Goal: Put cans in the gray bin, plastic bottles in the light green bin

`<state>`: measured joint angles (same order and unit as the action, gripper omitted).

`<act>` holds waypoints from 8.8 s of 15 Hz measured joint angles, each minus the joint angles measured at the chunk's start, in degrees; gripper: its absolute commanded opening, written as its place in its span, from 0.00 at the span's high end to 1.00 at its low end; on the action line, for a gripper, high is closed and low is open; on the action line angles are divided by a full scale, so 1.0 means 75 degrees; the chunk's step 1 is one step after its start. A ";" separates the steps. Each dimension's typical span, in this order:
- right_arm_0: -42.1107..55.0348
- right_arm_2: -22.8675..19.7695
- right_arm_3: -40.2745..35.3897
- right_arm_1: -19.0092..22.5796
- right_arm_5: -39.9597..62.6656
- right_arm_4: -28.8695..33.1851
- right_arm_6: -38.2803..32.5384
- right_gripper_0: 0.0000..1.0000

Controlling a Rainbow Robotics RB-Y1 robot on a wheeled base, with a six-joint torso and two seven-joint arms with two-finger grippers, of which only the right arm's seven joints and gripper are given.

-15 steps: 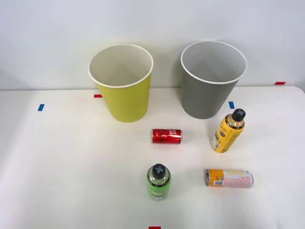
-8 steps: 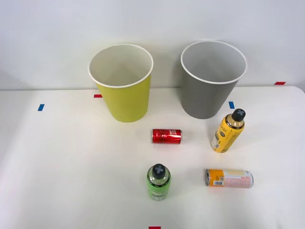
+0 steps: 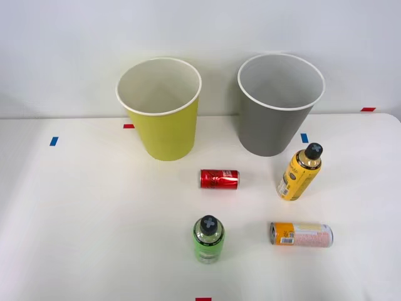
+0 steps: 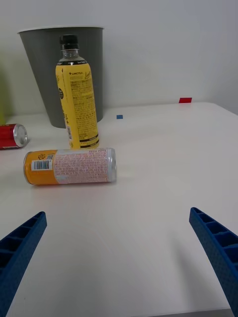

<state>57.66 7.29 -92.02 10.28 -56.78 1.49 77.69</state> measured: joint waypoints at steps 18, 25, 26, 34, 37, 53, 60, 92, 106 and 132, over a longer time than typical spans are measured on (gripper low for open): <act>-0.0027 0.0013 0.0036 -0.0025 0.0028 -0.0003 0.0000 0.00; -0.0085 0.0006 -0.0096 0.0073 -0.0390 0.0308 0.0169 0.00; -0.0084 -0.0157 -0.0260 0.0201 -0.0374 0.0664 0.0179 0.00; 0.0197 -0.0693 -0.2744 0.2632 0.1553 0.2211 0.0012 0.00; 0.0232 -0.0681 -0.3711 0.3770 0.2765 0.2305 -0.0025 0.00; -0.2797 0.0813 -0.4735 0.7544 0.6383 0.2486 -0.0207 0.00; -0.2937 0.0820 -0.4744 0.7833 0.6482 0.3233 -0.0127 0.00; -1.0189 0.7567 -0.7560 0.9546 1.5476 -0.1152 0.1026 0.00; -1.1498 0.7599 -0.5910 0.7194 1.7160 -0.2541 0.1952 0.00; -1.1639 0.7413 -0.4941 0.6518 1.7277 -0.2550 0.2693 0.96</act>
<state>-29.64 62.89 -129.07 59.16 72.80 -17.63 97.89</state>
